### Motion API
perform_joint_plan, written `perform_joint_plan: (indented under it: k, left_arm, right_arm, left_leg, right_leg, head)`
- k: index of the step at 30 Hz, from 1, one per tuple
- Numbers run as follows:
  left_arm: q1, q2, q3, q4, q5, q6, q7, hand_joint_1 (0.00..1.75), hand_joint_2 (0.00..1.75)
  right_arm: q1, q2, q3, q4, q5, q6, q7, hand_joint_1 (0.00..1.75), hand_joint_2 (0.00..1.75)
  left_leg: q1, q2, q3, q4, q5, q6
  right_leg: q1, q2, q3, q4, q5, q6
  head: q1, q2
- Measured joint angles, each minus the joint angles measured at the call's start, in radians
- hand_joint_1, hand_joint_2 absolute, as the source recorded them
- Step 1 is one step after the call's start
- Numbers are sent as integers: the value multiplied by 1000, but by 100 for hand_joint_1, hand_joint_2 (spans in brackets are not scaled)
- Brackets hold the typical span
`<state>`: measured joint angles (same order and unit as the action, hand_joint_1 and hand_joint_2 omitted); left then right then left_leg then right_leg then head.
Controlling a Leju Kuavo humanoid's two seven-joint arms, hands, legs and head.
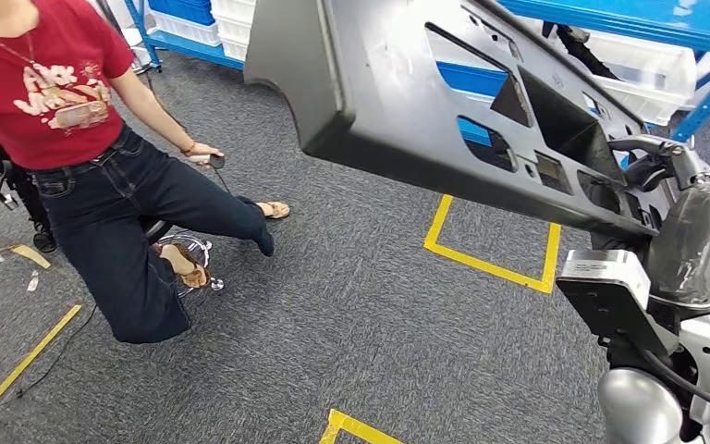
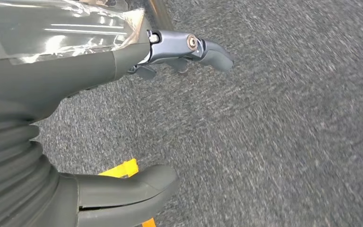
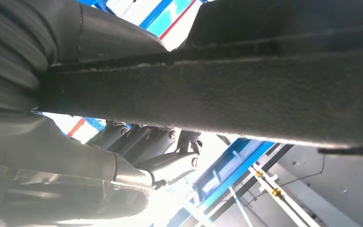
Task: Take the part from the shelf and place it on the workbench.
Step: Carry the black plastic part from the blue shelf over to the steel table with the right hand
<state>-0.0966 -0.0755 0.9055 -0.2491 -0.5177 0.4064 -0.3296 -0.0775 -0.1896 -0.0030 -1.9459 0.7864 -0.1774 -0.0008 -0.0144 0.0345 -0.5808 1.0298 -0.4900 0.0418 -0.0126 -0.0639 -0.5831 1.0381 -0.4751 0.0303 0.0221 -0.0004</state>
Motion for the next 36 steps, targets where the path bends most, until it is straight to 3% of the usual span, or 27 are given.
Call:
perform_joint_plan:
  k: [1, 3, 6, 7, 8, 9, 11, 13, 16, 18, 20, 22, 23, 24, 27, 29, 31, 33, 36]
  left_arm:
    - [0, 0, 0, 0, 0, 0, 0, 0, 175]
    - [0, -1, 0, -2, 0, 0, 0, 0, 175]
    - [-2, -3, 0, -2, 0, 0, 0, 0, 175]
    - [-1, -3, 0, -2, 0, 0, 0, 0, 175]
    - [-1, -4, 0, -2, 0, 0, 1, 0, 175]
    - [-1, -4, 0, -3, 0, 1, 1, 0, 175]
    - [-2, -6, -1, -3, 0, 1, 1, 0, 175]
    - [-2, -6, -1, -3, 0, 2, 1, 0, 175]
    - [1, -6, -1, -3, 0, 3, 2, 0, 175]
    - [0, -6, -1, -4, 0, 5, 2, 0, 175]
    - [-3, -7, -2, -4, 0, 8, 2, 0, 175]
    - [-3, -8, -3, -4, 0, 8, 2, 0, 175]
    - [-2, -10, -3, -4, 0, 8, 2, 0, 175]
    - [-1, -10, -3, -4, 0, 9, 2, 0, 175]
    - [-3, -10, -4, -5, 1, 11, 2, 0, 175]
    - [-4, -11, -4, -5, 3, 13, 1, 0, 175]
    - [-3, -10, -4, -5, 5, 15, 0, 0, 175]
    - [0, -10, -4, -6, 5, 18, 0, 0, 175]
    - [-2, -10, -4, -6, 9, 37, 12, 0, 175]
  right_arm:
    - [-2, 0, 0, 1, 0, 0, 0, 175, 175]
    - [-4, -2, 0, 3, 0, 0, 0, 175, 175]
    - [-3, -5, 0, 8, 0, 0, 0, 175, 175]
    - [-2, -5, 0, 10, 0, 0, 0, 175, 175]
    - [-2, -5, 0, 11, 0, -1, 0, 175, 175]
    - [-2, -5, 0, 13, 1, -1, 0, 175, 175]
    - [-2, -6, 0, 14, 2, -2, 0, 175, 175]
    - [-2, -6, 1, 14, 3, -3, 0, 175, 175]
    - [-4, -5, 2, 14, 4, -6, 1, 175, 175]
    - [-7, -3, 2, 13, 5, -10, 1, 175, 175]
    - [-7, -2, 2, 13, 7, -12, 1, 175, 175]
    - [-7, 0, 2, 13, 7, -12, 1, 175, 175]
    - [-7, 1, 2, 13, 7, -12, 1, 175, 175]
    - [-7, 2, 3, 13, 7, -12, 1, 175, 175]
    - [-9, 3, 2, 13, 6, -15, 1, 175, 175]
    - [-11, 3, 2, 13, 3, -20, -1, 175, 175]
    - [-14, 3, 2, 13, -1, -22, -3, 175, 175]
    - [-17, 2, 1, 13, -4, -23, -6, 175, 175]
    - [-18, -5, -3, 16, -10, -24, -14, 175, 175]
  left_leg:
    - [1, -9, 6, -8, 6, 4]
    - [6, -24, 19, -25, 22, 13]
    - [7, -50, 21, -29, 27, 18]
    - [7, -60, 21, -28, 27, 17]
    - [7, -72, 22, -28, 26, 17]
    - [7, -83, 24, -27, 26, 16]
    - [7, -106, 26, -25, 23, 12]
    - [4, -124, 21, -21, 20, 4]
    - [6, -138, 13, -19, 17, -9]
    - [7, -106, -5, 22, -8, -20]
    - [11, -60, -65, 138, -65, -31]
    - [18, -45, -135, 257, -103, -38]
    - [22, -41, -149, 273, -96, -40]
    - [24, -36, -142, 248, -70, -41]
    - [24, 16, -49, 51, 26, -37]
    - [16, 32, -24, -5, 39, -29]
    - [10, 8, -26, -9, 42, -16]
    - [11, -13, -20, -19, 49, -1]
    - [13, -46, -16, -23, 53, 12]
  right_leg:
    - [-2, 0, 0, 1, -2, 5]
    - [-3, 23, -17, 44, -25, 8]
    - [-3, 55, -102, 222, -96, 2]
    - [-3, 57, -123, 261, -105, 5]
    - [-4, 58, -126, 262, -97, 12]
    - [-4, 60, -111, 223, -75, 20]
    - [-7, 84, -47, 82, -18, 34]
    - [-8, 103, -5, -6, 12, 28]
    - [-6, 88, 3, -19, 15, 6]
    - [-11, 71, 9, -22, 14, -10]
    - [-10, 53, 13, -24, 9, -22]
    - [-8, 33, 15, -23, 6, -26]
    - [-7, 23, 16, -23, 4, -27]
    - [-7, 13, 18, -23, 3, -27]
    - [-2, -12, 29, -23, -6, -17]
    - [4, -29, 33, -23, -12, -6]
    - [3, -44, 36, -25, -16, 6]
    - [0, -19, 27, 4, -34, 12]
    - [-2, 49, -59, 183, -111, 1]
  head:
    - [0, 0]
    - [1, 0]
    - [2, 0]
    - [2, 0]
    - [2, 0]
    - [2, 0]
    - [2, 0]
    - [1, 0]
    - [0, 0]
    - [-2, 0]
    - [-5, 0]
    - [-5, 0]
    - [-5, 0]
    - [-5, 0]
    - [-5, 0]
    - [-3, 0]
    - [-3, 0]
    - [-2, 0]
    - [1, 0]
